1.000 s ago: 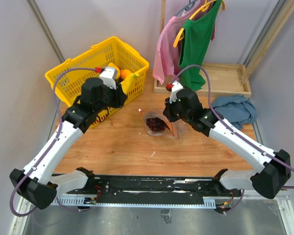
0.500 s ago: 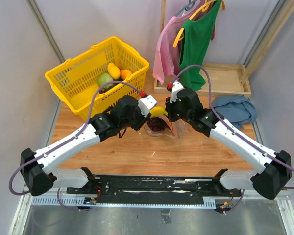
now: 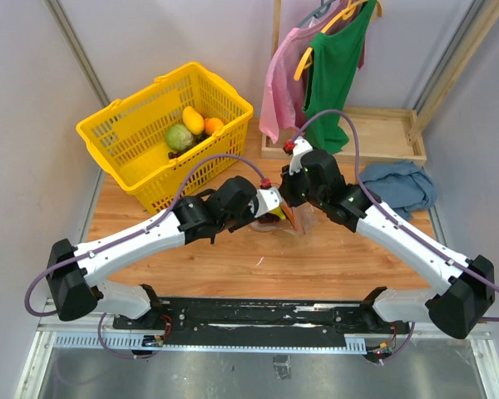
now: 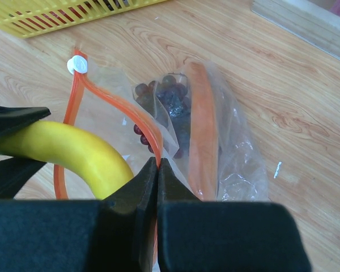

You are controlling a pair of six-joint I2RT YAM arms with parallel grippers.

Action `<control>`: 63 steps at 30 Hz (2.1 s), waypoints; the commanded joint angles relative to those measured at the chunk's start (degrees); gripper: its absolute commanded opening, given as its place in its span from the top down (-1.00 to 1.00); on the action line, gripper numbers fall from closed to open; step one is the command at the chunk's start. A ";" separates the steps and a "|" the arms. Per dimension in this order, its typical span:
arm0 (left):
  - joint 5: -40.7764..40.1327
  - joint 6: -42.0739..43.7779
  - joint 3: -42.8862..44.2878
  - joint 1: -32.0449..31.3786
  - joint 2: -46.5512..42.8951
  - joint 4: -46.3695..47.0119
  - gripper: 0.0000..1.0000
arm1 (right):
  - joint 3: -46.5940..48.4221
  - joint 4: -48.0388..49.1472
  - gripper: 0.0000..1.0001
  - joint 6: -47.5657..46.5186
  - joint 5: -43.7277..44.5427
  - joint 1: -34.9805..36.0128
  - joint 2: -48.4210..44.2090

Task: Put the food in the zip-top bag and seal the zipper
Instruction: Place the fake fruit in the zipper food storage bag.

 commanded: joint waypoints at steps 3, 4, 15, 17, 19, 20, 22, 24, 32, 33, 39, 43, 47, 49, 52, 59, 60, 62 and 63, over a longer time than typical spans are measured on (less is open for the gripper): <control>-1.03 13.02 0.85 -2.92 0.30 5.28 0.93 | 1.02 2.05 0.99 0.66 -1.28 -0.92 -2.14; 0.25 14.96 0.00 -2.93 -0.34 7.26 0.94 | 0.93 2.29 0.98 0.66 -1.86 -0.92 -2.27; 8.88 31.30 -6.08 -2.98 -2.63 21.37 0.70 | -0.59 5.08 0.99 0.77 -7.21 -0.88 -2.81; 8.55 31.89 -5.14 -2.96 -1.53 20.45 0.68 | -0.68 5.30 0.99 0.78 -7.91 -0.91 -2.80; 9.84 32.43 -4.63 -2.95 -1.06 20.26 0.68 | -0.92 5.63 0.99 1.00 -8.85 -0.88 -2.80; 10.47 32.81 -4.79 -2.97 -0.90 20.59 0.68 | -0.98 5.91 0.99 0.94 -9.39 -0.95 -2.73; 11.25 34.36 -5.68 -2.95 -0.21 20.71 0.68 | -1.08 6.24 0.99 1.06 -10.36 -0.89 -2.62; 11.15 35.79 -6.94 -2.75 0.87 20.93 0.69 | -1.15 6.46 0.99 1.15 -11.26 -0.92 -2.67; 18.35 33.29 -8.71 1.08 1.55 25.25 0.50 | -1.22 6.08 0.99 0.68 -12.01 -0.92 -3.48; 18.03 33.37 -8.61 1.20 1.75 25.46 0.46 | -1.15 6.07 0.99 0.74 -12.01 -0.93 -3.50; 18.61 32.22 -9.10 3.14 1.56 26.97 0.32 | -0.72 5.67 0.99 0.93 -13.32 -0.87 -3.08; 16.02 29.30 -9.84 5.16 1.55 25.57 0.28 | -0.52 4.87 0.99 0.62 -12.82 -0.88 -3.60; 17.19 23.22 -9.53 7.46 0.67 23.22 0.19 | -0.11 4.36 0.99 0.63 -12.06 -0.94 -3.66; 17.97 21.15 -9.11 7.47 1.16 22.17 0.17 | 0.36 3.92 0.99 1.31 -12.52 -0.95 -3.16; 18.09 18.56 -8.58 7.47 2.50 21.73 0.14 | 0.81 3.75 0.99 2.03 -13.50 -0.92 -2.63; 23.84 18.38 -6.27 7.17 3.83 21.59 0.05 | 0.56 4.07 0.99 2.12 -13.24 -0.91 -3.18; 24.31 18.84 -6.41 6.98 3.51 22.45 0.01 | 0.51 4.16 0.99 2.27 -13.24 -0.92 -3.23; 23.99 19.82 -6.85 6.32 2.98 24.37 -0.19 | 0.51 4.26 0.98 2.34 -13.32 -0.93 -3.19; 23.40 20.02 -6.87 6.07 2.87 24.75 -0.25 | 0.45 4.26 0.99 2.35 -13.32 -0.93 -3.21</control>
